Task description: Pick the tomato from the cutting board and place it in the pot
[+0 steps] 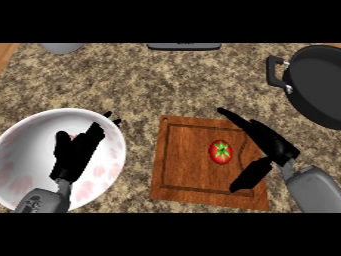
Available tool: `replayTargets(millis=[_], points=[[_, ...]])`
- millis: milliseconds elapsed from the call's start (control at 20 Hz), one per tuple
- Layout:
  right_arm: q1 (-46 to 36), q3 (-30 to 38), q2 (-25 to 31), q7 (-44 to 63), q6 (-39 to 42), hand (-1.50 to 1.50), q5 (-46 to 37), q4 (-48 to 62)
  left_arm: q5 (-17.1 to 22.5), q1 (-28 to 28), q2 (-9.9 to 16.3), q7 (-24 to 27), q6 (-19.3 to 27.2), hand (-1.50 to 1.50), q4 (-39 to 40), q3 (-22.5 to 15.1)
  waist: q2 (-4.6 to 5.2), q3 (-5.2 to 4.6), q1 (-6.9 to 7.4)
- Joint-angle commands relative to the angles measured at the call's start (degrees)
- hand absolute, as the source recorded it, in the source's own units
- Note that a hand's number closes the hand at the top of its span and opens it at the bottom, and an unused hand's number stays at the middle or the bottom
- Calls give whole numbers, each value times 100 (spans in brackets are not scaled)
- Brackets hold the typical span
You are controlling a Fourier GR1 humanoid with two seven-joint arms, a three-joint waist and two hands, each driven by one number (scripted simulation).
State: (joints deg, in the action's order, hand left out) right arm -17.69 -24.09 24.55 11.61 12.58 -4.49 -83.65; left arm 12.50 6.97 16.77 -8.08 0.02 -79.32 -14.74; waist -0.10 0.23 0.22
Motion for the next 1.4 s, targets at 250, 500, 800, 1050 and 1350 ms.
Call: replayTargets(millis=[250, 500, 800, 1050, 1350], points=[[-32, 652, -462, -1085, 407, -150, -363, 1013, -447, -111, -355, 21, -33, 0, 151, 168, 13, -22, -5], [140, 996, -507, -1798, 934, -150, 302, 1348, -555, -192, -400, 260, -65, 0, 204, 152, 19, -21, 0], [-15, 1199, -1084, -2163, 1012, -150, 370, 2198, -429, -117, -345, 90, -326, 0, 151, 413, 24, -20, 16], [97, 1400, -1138, -2176, 1270, -150, 275, 2448, -389, -252, -230, -327, -571, 0, -253, 650, 11, -21, 2], [-295, 1415, -1624, -3000, 1104, -150, -122, 3707, -629, 179, -475, 59, -565, 0, 431, 793, 24, -21, 2]])
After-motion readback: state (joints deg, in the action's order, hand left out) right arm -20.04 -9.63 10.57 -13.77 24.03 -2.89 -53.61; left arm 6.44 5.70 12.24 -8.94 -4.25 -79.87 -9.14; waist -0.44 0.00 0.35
